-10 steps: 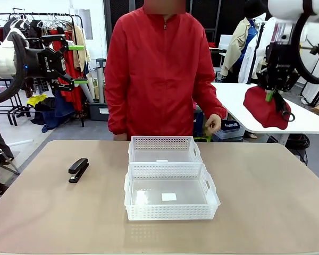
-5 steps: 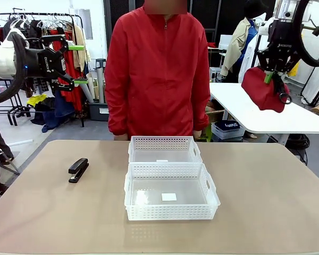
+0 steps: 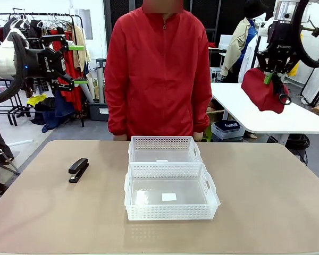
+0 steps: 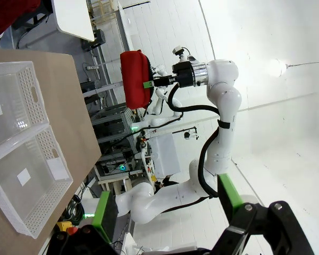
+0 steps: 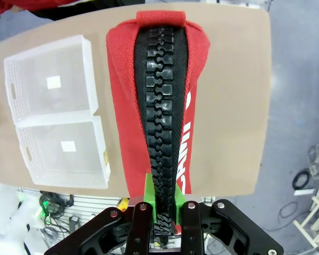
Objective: Distribute items into two baskets.
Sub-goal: Move the picked Pencil pouch towards the Organizing basket indicated by the person, stopping as directed.
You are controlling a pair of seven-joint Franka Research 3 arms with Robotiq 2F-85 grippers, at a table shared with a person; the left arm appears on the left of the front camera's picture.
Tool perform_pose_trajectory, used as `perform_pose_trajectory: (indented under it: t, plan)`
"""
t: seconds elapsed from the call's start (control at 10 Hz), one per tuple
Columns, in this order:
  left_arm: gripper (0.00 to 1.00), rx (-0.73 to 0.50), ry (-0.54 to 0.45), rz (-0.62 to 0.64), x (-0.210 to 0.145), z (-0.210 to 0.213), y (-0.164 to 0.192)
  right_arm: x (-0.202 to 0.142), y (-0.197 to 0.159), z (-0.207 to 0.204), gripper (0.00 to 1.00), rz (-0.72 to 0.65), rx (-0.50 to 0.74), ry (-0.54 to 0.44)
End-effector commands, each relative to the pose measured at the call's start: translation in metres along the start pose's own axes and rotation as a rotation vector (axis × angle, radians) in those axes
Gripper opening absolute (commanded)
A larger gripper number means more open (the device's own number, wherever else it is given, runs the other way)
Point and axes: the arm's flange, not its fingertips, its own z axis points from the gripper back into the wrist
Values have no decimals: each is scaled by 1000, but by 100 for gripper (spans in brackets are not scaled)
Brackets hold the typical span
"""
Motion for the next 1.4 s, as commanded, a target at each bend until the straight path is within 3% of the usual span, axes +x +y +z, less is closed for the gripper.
perform_pose_trajectory:
  t: [0.0,1.3]
  plan:
    - [100,0,0,-3,0,0,-1,-2,0,1,0,10,0,2]
    - [100,0,0,-3,0,0,-1,-2,0,1,0,10,0,2]
